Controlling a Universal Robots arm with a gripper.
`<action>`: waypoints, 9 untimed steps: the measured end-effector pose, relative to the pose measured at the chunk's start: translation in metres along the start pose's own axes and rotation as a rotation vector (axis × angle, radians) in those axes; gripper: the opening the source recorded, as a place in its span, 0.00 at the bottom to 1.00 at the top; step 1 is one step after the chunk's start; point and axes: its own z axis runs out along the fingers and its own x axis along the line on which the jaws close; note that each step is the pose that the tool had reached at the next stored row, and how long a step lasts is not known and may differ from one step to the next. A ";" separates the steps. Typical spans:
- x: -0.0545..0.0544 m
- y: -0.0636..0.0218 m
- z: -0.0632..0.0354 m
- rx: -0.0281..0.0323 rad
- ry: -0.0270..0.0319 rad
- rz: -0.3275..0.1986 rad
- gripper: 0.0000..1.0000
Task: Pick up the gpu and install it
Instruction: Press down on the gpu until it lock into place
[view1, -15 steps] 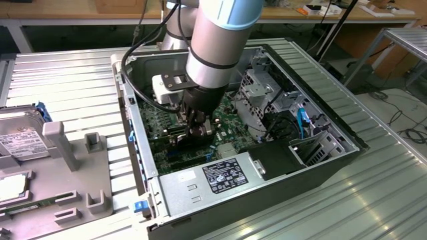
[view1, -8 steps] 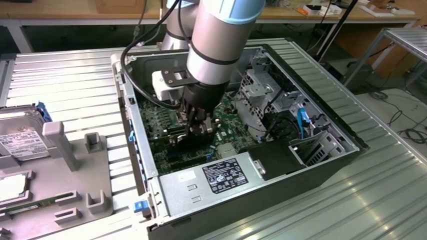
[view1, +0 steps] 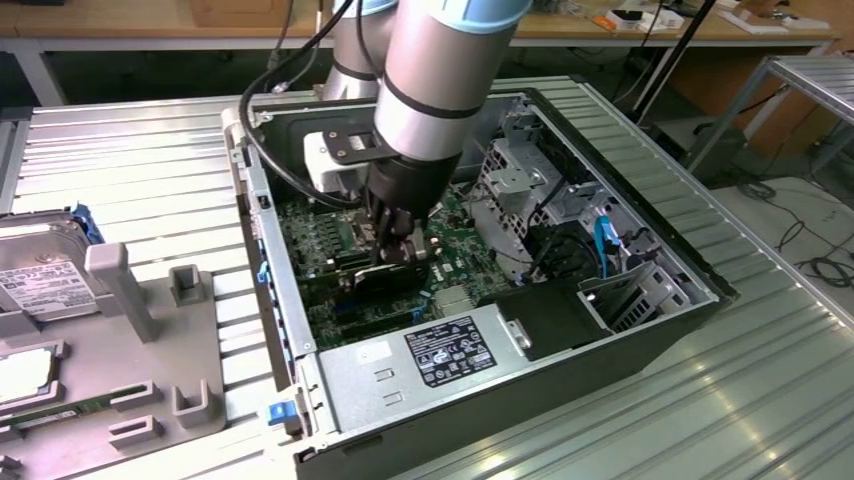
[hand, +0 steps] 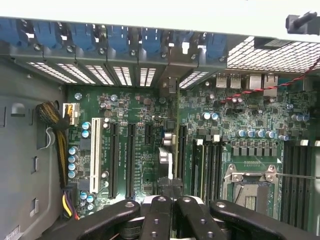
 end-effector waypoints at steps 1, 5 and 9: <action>0.000 0.0001 -0.0021 -0.0004 0.0001 0.000 0.11; -0.001 0.0005 -0.0090 -0.0015 0.0000 0.000 0.11; -0.001 0.0006 -0.0155 -0.0034 0.0001 0.000 0.11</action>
